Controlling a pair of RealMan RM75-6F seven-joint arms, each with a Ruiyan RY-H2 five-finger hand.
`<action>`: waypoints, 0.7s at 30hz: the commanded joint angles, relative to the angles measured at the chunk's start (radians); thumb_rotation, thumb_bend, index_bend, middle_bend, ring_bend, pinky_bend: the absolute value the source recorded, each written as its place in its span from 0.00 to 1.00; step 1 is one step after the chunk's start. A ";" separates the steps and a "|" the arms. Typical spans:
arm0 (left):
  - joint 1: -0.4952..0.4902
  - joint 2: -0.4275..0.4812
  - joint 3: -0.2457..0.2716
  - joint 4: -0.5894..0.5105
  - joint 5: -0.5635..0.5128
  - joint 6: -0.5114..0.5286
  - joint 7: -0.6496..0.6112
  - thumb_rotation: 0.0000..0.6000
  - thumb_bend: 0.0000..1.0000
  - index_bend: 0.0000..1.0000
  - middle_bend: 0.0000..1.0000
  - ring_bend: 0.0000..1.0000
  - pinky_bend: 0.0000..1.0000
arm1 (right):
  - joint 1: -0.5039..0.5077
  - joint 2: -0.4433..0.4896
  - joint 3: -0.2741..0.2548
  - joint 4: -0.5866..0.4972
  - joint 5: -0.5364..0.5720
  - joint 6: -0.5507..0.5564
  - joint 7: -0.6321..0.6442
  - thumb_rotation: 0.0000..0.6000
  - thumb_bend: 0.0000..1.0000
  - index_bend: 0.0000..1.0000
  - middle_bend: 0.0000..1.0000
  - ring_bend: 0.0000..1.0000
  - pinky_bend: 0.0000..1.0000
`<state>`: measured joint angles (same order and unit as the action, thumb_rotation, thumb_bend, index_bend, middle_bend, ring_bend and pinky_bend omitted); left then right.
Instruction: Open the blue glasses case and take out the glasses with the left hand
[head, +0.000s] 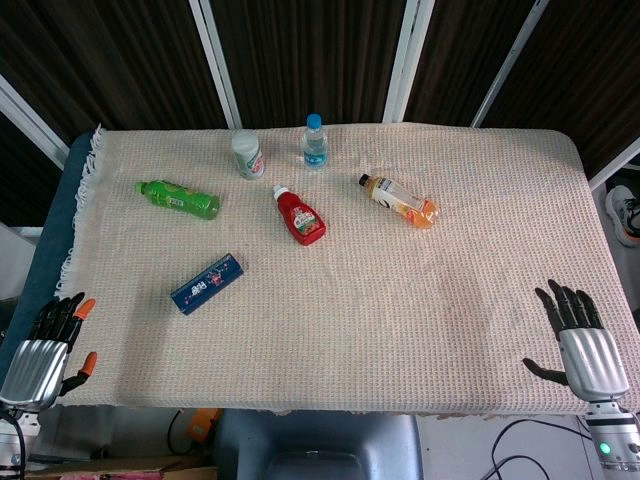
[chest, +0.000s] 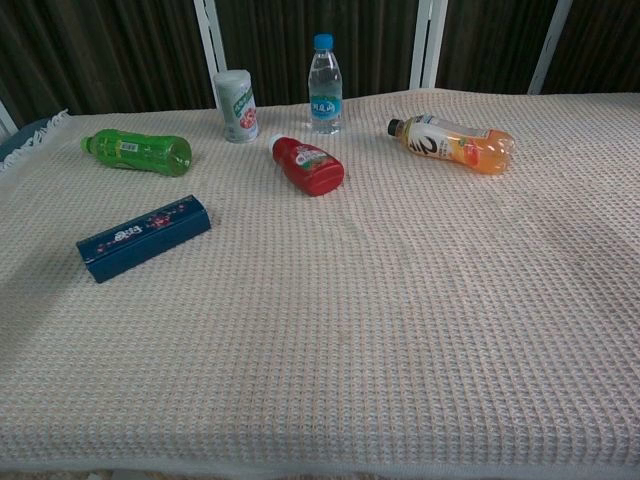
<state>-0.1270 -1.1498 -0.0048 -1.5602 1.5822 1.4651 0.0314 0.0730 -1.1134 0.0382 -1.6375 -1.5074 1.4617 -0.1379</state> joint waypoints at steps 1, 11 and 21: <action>-0.002 -0.001 0.000 -0.002 0.000 -0.002 0.000 1.00 0.38 0.06 0.00 0.00 0.00 | -0.001 0.000 0.000 0.000 -0.001 0.002 0.003 1.00 0.18 0.00 0.00 0.00 0.00; -0.077 -0.122 -0.034 0.039 0.019 -0.053 -0.078 1.00 0.37 0.14 0.00 0.00 0.00 | -0.007 0.008 -0.002 -0.001 0.005 0.003 0.006 1.00 0.18 0.00 0.00 0.00 0.00; -0.208 -0.261 -0.114 -0.042 -0.064 -0.196 0.042 1.00 0.36 0.26 0.00 0.00 0.00 | 0.002 0.014 0.004 -0.005 0.017 -0.018 0.019 1.00 0.18 0.00 0.00 0.00 0.00</action>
<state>-0.3036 -1.3646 -0.0874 -1.5860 1.5511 1.2893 0.0173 0.0745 -1.0998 0.0417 -1.6429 -1.4906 1.4449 -0.1194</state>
